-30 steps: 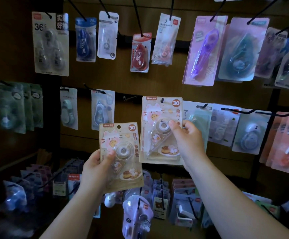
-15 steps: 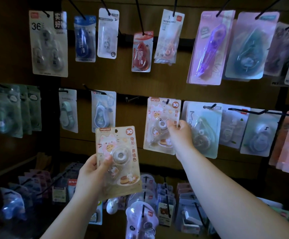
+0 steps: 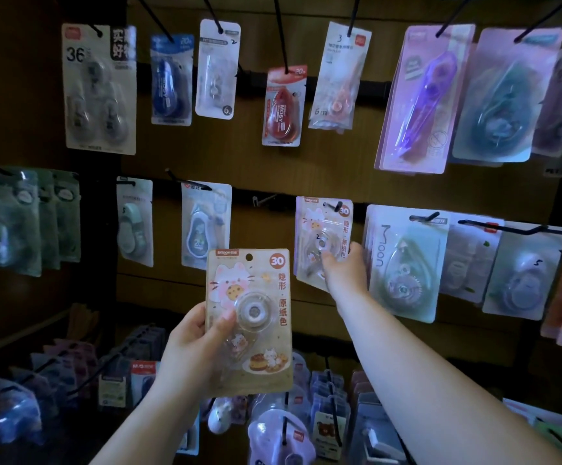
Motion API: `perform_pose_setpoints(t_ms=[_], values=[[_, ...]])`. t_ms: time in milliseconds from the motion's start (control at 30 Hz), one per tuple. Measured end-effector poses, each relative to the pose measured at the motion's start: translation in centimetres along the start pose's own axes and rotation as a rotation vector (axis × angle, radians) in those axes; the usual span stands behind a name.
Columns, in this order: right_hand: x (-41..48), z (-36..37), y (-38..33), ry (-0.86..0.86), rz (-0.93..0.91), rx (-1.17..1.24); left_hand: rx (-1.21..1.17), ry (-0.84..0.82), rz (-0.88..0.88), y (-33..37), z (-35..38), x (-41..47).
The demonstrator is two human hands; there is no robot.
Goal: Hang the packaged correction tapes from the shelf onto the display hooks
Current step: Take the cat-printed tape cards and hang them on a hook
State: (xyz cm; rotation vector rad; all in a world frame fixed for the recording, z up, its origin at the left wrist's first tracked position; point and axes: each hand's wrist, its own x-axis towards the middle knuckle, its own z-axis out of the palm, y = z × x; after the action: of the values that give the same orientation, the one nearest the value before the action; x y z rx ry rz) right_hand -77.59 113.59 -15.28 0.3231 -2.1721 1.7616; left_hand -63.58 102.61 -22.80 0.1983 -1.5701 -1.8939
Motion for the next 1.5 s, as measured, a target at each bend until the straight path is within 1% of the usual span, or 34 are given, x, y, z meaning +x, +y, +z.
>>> perform_pose_setpoints(t_ms=[133, 300, 400, 467, 533, 667, 733, 867, 967, 1133, 1300, 1500], values=[[-3.1, -1.1, -0.2, 0.017, -0.084, 0.05, -0.014, -0.019, 0.006, 0.6, 0.2, -1.1], [-8.2, -3.3, -1.5, -0.177, -0.274, 0.195, -0.007, -0.07, 0.05, 2.1, 0.6, -2.6], [-8.7, -5.4, -3.5, -0.266, -0.304, 0.271, 0.006, -0.113, 0.085, 3.3, 1.6, -3.2], [-8.4, -6.7, -5.0, -0.301, -0.316, 0.19, 0.007, -0.142, 0.096, 4.0, 2.7, -3.5], [-7.6, -7.5, -5.9, -0.264, -0.352, 0.121, 0.008, -0.174, 0.1, 4.9, 3.9, -3.6], [-5.8, -8.9, -6.7, -0.215, -0.289, 0.136, 0.037, -0.185, 0.143, 6.4, 5.8, -3.0], [-5.0, -9.3, -6.7, -0.203, -0.259, 0.136, 0.064, -0.187, 0.133, 6.3, 6.2, -2.7], [-4.5, -9.1, -6.5, -0.17, -0.214, 0.085, 0.084, -0.139, 0.101, 5.1, 5.8, -2.6], [-4.4, -8.8, -6.9, -0.157, -0.182, 0.044, 0.057, -0.116, 0.115, 4.8, 5.7, -2.5], [-3.8, -9.0, -7.2, -0.195, -0.209, 0.023, 0.033, -0.072, 0.148, 4.6, 6.1, -3.0], [-3.3, -8.7, -7.2, -0.195, -0.182, -0.003, 0.033, -0.008, 0.15, 4.6, 6.3, -3.3], [-2.3, -7.1, -6.2, -0.144, -0.162, -0.05, 0.17, -0.054, 0.14, 3.8, 6.7, -1.5]])
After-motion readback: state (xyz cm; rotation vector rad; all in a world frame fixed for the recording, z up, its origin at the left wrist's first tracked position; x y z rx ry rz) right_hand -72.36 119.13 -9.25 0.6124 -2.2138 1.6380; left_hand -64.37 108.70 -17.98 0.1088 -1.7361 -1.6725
